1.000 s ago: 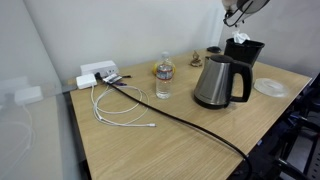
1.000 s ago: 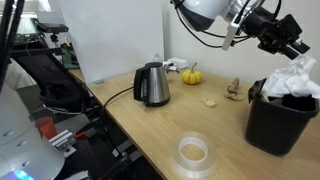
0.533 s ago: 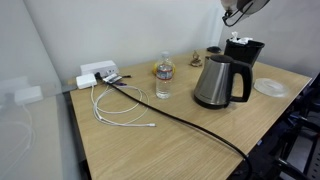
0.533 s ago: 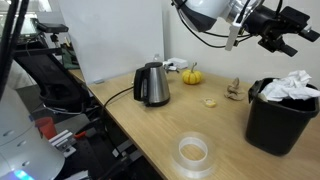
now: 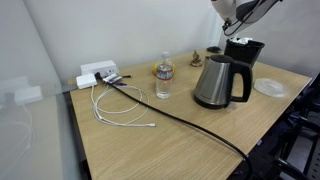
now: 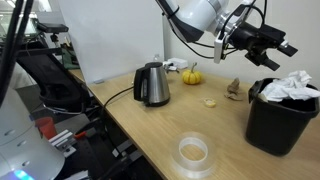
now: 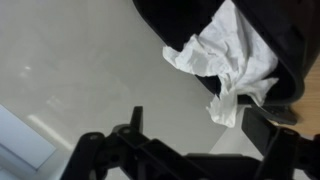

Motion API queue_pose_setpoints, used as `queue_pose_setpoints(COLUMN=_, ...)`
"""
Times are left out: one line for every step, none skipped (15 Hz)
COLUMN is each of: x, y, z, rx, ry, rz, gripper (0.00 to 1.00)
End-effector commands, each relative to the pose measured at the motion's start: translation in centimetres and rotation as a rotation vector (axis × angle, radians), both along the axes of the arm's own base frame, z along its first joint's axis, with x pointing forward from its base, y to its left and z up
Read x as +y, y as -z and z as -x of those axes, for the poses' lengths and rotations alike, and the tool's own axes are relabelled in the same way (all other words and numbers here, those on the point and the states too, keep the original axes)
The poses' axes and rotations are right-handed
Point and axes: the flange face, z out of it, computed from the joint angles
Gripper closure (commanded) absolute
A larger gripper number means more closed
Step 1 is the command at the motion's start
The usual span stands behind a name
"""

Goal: Pick up the white paper from the table and put it inside the bin

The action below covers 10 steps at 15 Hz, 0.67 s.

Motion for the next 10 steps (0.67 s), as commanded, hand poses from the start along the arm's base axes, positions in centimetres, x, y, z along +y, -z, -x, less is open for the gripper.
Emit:
queue_pose_setpoints(x=-0.3, y=0.4, z=1.7, rx=0.003, ry=0.105, rz=0.016, gripper=0.00)
queue_pose_setpoints(x=-0.6, y=0.6, z=1.9, rx=0.001, ry=0.129, rz=0.019, gripper=0.00)
queue_pose_setpoints(x=-0.8, y=0.7, z=2.0, rx=-0.004, ry=0.148, rz=0.016, gripper=0.00)
queue_pose_setpoints(x=-0.9, y=0.9, z=1.9, rx=-0.012, ry=0.148, rz=0.011, gripper=0.00)
queue_pose_setpoints(x=-0.9, y=1.1, z=1.7, rx=-0.019, ry=0.149, rz=0.008, gripper=0.00)
queue_pose_setpoints(x=-0.9, y=1.3, z=1.6, rx=-0.022, ry=0.154, rz=0.011, gripper=0.00)
queue_pose_setpoints(x=-1.0, y=1.6, z=1.4, rx=-0.023, ry=0.157, rz=0.021, gripper=0.00)
queue_pose_setpoints(x=-1.1, y=2.1, z=1.4, rx=-0.022, ry=0.165, rz=0.027, gripper=0.00)
queue_pose_setpoints(x=-1.3, y=2.6, z=1.3, rx=-0.023, ry=0.167, rz=0.031, gripper=0.00)
queue_pose_setpoints(x=-1.5, y=3.2, z=1.1, rx=-0.023, ry=0.172, rz=0.030, gripper=0.00)
